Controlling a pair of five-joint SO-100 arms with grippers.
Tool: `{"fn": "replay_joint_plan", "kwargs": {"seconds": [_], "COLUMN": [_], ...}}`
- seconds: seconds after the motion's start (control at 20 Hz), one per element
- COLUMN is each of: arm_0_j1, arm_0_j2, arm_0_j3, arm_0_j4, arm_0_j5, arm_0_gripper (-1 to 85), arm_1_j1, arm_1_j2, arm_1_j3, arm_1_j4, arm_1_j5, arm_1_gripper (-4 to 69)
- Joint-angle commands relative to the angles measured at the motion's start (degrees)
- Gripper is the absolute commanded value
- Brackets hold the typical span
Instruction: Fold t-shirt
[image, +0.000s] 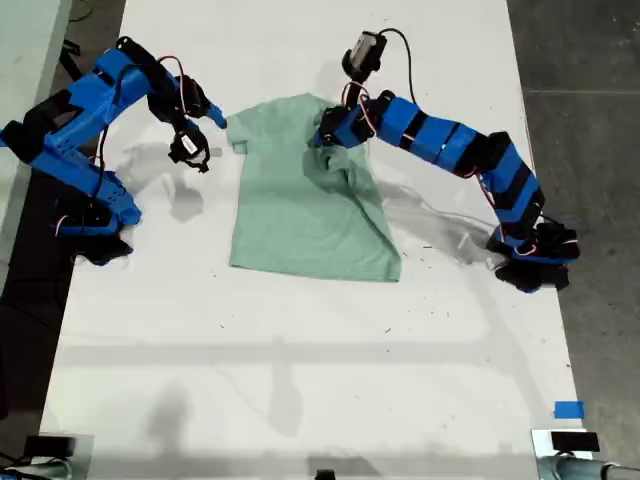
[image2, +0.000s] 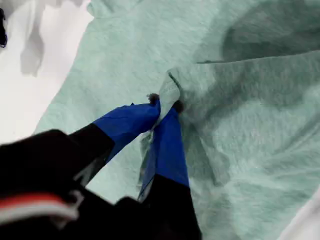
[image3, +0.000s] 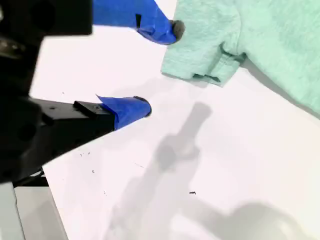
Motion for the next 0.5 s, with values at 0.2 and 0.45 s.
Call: {"fn": "replay_joint_plan", "kwargs": {"seconds": [0.2, 0.45], "arm_0_j1": [0.6, 0.3], "arm_0_j2": [-2.4, -7.0], "arm_0_j3": [-3.2, -4.5], "arm_0_j4": [-2.0, -4.2], "arm_0_j5": [0.8, 0.8], "arm_0_gripper": [25.4, 27.7], "arm_1_j1": [2.4, 7.8], "arm_1_j2": [7.1, 24.3], "arm_1_j3": [-4.0, -2.9], "arm_1_j4": [8.5, 28.3], "arm_1_j5": [-2.7, -9.6], "arm_1_gripper": [19.9, 16.5]}}
